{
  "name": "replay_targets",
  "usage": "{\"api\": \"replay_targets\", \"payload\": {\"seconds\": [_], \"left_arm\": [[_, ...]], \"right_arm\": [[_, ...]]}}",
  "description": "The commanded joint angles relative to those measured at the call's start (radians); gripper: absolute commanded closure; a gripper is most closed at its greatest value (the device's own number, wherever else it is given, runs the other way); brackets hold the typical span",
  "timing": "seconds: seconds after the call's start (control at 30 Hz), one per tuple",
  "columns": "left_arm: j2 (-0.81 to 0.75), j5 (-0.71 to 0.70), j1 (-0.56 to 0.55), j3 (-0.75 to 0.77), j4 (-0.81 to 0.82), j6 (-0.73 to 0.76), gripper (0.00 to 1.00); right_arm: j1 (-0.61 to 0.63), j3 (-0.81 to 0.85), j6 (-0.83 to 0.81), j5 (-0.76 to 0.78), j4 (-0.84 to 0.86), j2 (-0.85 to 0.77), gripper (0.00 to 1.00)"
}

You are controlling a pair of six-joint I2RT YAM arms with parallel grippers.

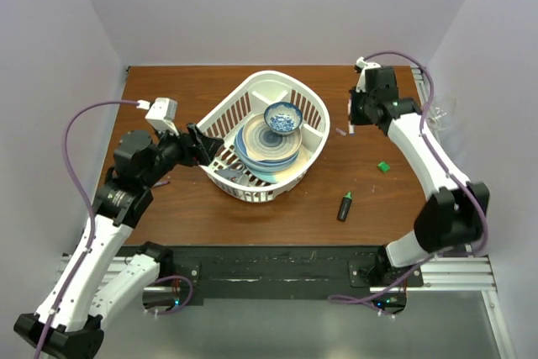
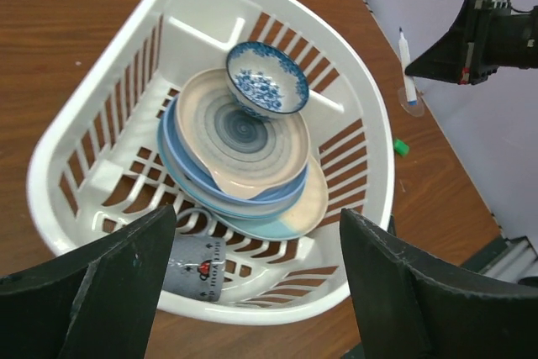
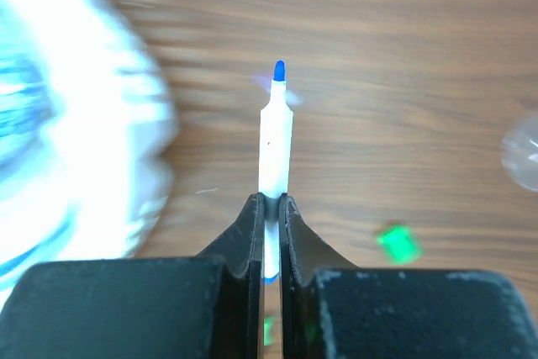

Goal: Insert the pens into the pen caps

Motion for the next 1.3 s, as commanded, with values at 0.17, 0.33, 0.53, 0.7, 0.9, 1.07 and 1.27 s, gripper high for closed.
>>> {"api": "replay_targets", "payload": {"seconds": [0.17,0.33,0.53,0.7,0.9,1.07,1.27], "left_arm": [[0.097,0.271,-0.004,-0.059,0.314,-0.173,0.21],[0.169,0.321,-0.005,-0.076,0.458,-0.219,0.22],[0.184,0.12,-0.005,-0.004,0.256,-0.058,0.18],[0.135,0.002,-0.005,-0.033,0.205,-0.017,0.17],[0.016,-0.138,-0.004,-0.105,0.181,0.069,0.17],[-0.102,-0.238,-0.005,-0.167,0.18,0.111,0.16],[-0.19,-0.265,-0.004,-0.194,0.17,0.122,0.16]], "right_arm": [[0.419,-0.137,0.294,-0.156,0.242,-0.289,1.0],[0.557,-0.139,0.368,-0.12,0.324,-0.285,1.0],[0.576,-0.08,0.298,-0.006,0.227,-0.229,1.0],[0.576,-0.053,0.215,0.006,0.212,-0.128,0.86],[0.602,0.094,0.328,0.116,0.133,0.082,0.62],[0.62,0.252,0.471,0.308,0.082,0.235,0.61],[0.642,0.398,0.552,0.423,0.04,0.401,0.6]]}}
